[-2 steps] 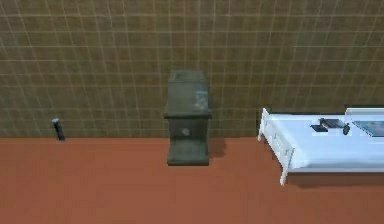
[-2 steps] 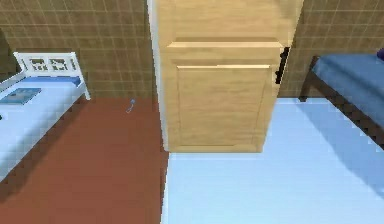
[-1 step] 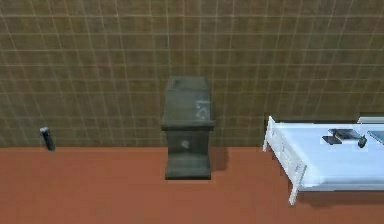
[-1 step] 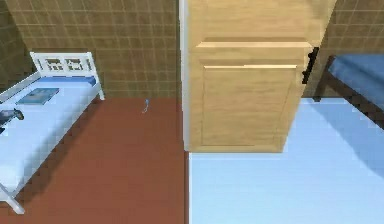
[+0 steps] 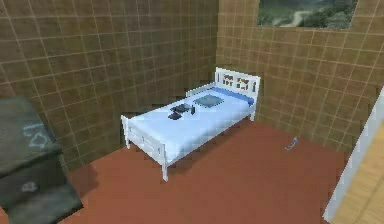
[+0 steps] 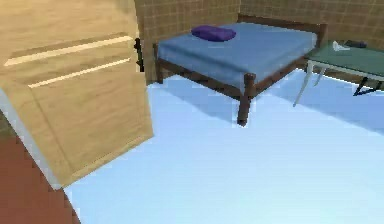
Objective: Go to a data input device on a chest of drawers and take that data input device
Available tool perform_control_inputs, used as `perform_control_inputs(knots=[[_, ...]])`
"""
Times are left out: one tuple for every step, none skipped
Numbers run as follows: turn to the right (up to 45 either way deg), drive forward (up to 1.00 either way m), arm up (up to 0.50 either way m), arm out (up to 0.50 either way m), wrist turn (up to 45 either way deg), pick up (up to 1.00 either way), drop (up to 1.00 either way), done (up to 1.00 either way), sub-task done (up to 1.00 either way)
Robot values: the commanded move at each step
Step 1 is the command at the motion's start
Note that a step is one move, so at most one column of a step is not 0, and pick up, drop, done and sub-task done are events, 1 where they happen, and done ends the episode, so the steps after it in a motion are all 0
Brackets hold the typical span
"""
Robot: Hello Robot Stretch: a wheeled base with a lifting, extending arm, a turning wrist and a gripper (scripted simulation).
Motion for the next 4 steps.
perform_control_inputs(knots=[[36.0,0.00,0.00,0.00,0.0,0.00,0.00,0.00,0.00],[0.0,0.20,0.00,0.00,0.0,0.00,0.00,0.00,0.00],[-45.0,0.00,0.00,0.00,0.0,0.00,0.00,0.00,0.00],[-21.0,0.00,0.00,0.00,0.0,0.00,0.00,0.00,0.00]])
